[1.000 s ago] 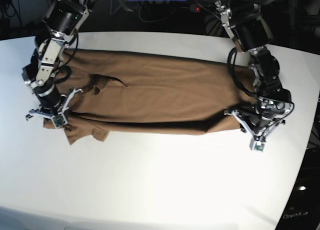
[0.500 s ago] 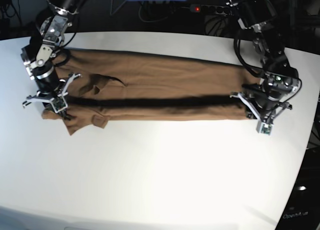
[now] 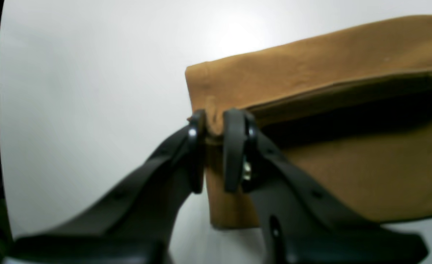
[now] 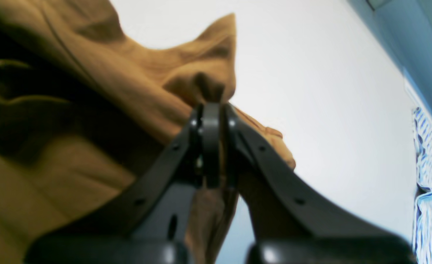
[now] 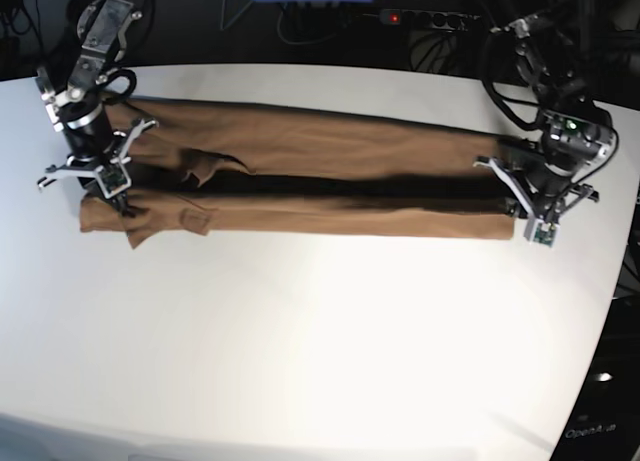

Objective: Fold the T-shirt properly
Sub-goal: 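Lay the lifted hem over the collar edge with both grippers, then drag the folded brown strip toward the robot with both grippers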

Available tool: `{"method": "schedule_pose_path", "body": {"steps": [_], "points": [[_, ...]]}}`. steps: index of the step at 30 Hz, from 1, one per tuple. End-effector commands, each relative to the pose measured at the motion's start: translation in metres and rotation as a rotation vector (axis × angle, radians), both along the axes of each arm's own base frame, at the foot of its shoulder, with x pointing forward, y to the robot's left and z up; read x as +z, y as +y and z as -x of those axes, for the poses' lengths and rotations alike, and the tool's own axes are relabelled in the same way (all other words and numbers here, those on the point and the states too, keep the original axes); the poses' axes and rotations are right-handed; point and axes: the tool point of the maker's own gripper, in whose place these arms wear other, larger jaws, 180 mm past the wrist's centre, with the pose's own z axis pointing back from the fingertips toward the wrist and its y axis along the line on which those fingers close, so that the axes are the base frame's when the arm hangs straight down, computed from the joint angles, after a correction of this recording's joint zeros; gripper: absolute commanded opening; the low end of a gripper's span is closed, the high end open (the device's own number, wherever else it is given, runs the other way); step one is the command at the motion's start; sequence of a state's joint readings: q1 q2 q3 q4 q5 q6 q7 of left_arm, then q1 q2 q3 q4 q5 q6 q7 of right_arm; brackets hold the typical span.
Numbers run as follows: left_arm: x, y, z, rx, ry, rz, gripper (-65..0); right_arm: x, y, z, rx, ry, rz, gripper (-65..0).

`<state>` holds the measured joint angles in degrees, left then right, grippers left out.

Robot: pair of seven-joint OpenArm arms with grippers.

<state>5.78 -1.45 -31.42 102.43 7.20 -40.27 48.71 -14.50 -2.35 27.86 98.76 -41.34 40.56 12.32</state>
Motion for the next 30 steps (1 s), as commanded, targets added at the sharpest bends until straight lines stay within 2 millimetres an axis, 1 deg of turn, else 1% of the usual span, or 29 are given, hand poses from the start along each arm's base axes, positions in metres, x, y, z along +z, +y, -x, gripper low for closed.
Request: {"method": "schedule_pose_path", "body": {"steps": [1, 3, 6, 8, 10, 12, 15, 18, 20, 22, 24, 27, 30], "points": [[0.016, 0.002, -0.008, -0.002, -0.057, -0.009, -56.8, 0.016, -0.002, -0.005, 0.009, -0.056, 0.009, -64.3], [0.017, 0.002, -0.004, -0.004, -0.058, -0.019, -56.8, 0.015, -0.002, 0.001, 0.011, -0.046, 0.016, -64.3], [0.023, 0.002, -0.004, -0.006, -0.073, -0.028, -56.8, 0.014, -0.002, 0.008, 0.013, -0.034, 0.023, -64.3], [0.023, 0.002, -0.004, -0.006, -0.072, -0.029, -56.8, 0.016, -0.003, 0.008, 0.012, -0.039, 0.028, -64.3], [0.022, 0.002, -0.003, -0.006, -0.069, -0.028, -56.8, 0.018, -0.009, 0.012, -0.006, -0.037, 0.039, -64.3], [0.018, 0.002, 0.003, -0.006, -0.054, -0.027, -56.8, 0.019, -0.013, 0.016, -0.016, -0.036, 0.048, -64.3], [0.017, 0.002, 0.004, -0.006, -0.051, -0.027, -56.8, 0.020, -0.013, 0.017, -0.016, -0.036, 0.052, -64.3], [0.017, 0.002, 0.004, -0.006, -0.050, -0.028, -56.8, 0.017, -0.018, 0.025, -0.027, -0.017, 0.057, -64.3], [0.017, 0.007, 0.005, 0.007, -0.050, -0.031, -56.8, 0.015, -0.018, 0.027, -0.027, -0.013, 0.057, -64.3], [0.017, 0.012, 0.007, 0.024, -0.048, -0.034, -56.8, 0.010, -0.018, 0.035, -0.028, 0.010, 0.056, -64.3], [0.017, 0.013, 0.007, 0.029, -0.050, -0.031, -56.8, 0.007, -0.018, 0.041, -0.028, 0.026, 0.057, -64.3], [0.016, 0.013, 0.008, 0.029, -0.045, -0.031, -56.8, 0.001, -0.013, 0.047, -0.032, 0.043, 0.041, -64.3], [0.017, 0.014, 0.008, 0.031, -0.048, -0.032, -56.8, 0.002, -0.011, 0.051, -0.034, 0.045, 0.039, -64.3]]}}
